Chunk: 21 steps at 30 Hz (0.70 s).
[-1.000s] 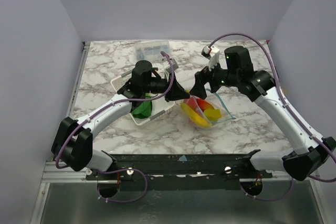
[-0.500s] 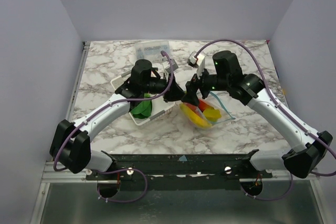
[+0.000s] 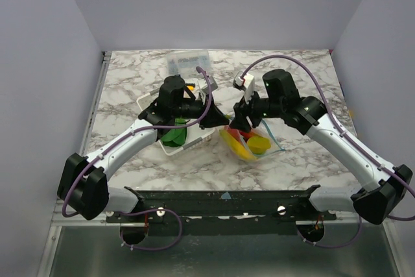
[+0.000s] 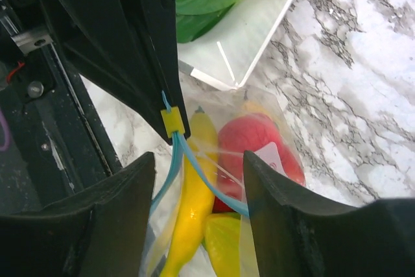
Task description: Place the food in the zip-top bag and seal the zipper
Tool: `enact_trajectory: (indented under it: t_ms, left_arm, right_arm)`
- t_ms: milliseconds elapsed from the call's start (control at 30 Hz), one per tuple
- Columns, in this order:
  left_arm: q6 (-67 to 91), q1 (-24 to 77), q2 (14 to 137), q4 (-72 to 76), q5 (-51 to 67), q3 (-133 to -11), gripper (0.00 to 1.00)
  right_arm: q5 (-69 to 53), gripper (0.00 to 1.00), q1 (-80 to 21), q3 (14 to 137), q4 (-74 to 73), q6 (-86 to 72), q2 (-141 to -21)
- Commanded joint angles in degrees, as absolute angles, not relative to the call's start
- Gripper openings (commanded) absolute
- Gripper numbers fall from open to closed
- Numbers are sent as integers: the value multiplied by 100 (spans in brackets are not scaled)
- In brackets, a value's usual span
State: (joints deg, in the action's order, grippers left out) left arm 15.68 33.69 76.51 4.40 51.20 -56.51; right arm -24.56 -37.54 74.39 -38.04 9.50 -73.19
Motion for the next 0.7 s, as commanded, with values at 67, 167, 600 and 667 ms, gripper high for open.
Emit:
enact_trajectory:
  t_ms: [67, 167, 600, 667]
  left_arm:
    - [1395, 3302, 7511, 445, 5134, -5766, 0]
    - [1354, 3288, 7527, 439, 5124, -5766, 0]
    - [1563, 3264, 7857, 925, 5461, -5636, 40]
    - [1673, 3269, 7938, 1068, 5600, -5634, 40]
  right_arm:
    - [-1988, 42, -3773, 7244, -3818, 807, -7120]
    - [-1809, 26, -3772, 7310, -3836, 689, -7145]
    - [-2195, 1, -3779, 7005, -3510, 258, -6797]
    - [-2255, 1, -3776, 6996, -3479, 242, -6775]
